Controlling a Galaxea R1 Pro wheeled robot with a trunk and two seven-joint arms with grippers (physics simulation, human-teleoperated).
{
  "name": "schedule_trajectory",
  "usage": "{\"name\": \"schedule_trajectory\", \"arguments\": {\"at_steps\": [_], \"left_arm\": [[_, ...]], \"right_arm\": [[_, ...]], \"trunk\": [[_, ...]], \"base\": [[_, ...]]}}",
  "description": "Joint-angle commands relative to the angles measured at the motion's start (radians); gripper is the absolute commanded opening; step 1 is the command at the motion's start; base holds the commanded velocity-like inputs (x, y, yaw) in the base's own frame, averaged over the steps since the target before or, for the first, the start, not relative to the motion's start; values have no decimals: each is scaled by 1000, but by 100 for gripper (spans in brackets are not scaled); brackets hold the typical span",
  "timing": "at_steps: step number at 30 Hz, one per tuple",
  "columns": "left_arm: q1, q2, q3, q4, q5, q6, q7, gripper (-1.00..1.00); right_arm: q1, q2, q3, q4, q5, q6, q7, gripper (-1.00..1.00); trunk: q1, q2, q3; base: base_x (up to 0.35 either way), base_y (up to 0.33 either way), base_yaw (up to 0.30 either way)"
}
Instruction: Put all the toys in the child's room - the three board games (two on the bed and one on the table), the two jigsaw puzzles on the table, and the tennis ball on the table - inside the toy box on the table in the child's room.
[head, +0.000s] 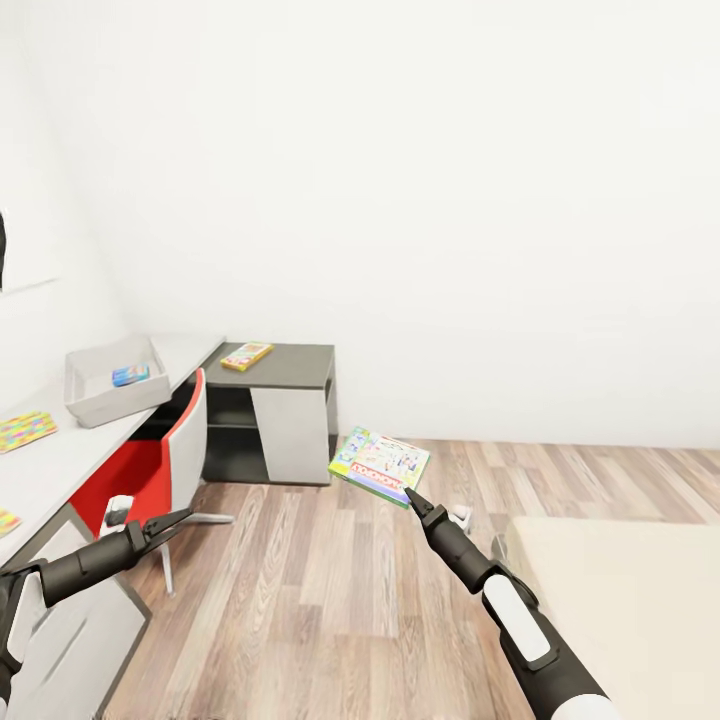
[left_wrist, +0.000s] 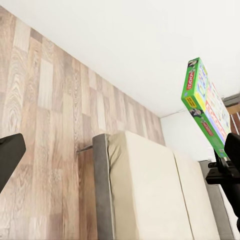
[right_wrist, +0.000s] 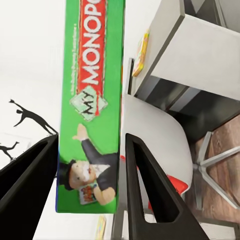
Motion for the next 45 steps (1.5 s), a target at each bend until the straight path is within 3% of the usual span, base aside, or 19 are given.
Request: {"name": "schedule_trajectory", "arguments": {"at_steps": [1,30,37,45], "left_arm": [[-1,0,1,0,2,8,-2,100],[-1,-8,1,0,0,7,-2,100],[-1,-14,1,0,0,7,-1,100],[-1,-15,2,0,1,9,-2,100]], "right_arm": [[-1,0,0,0,-11,8,0,-100],[-1,0,0,0,-10,7,-1,-100],[-1,0,-3,0,27,8,0,-100],[-1,0,-3,0,33,8,1,-100]], "trunk": [[1,-2,-2],[1,-2,4],[1,-2,7],[1,-2,10]], "base": [[0,0,240],[0,0,285],[0,0,288],[0,0,288]]}}
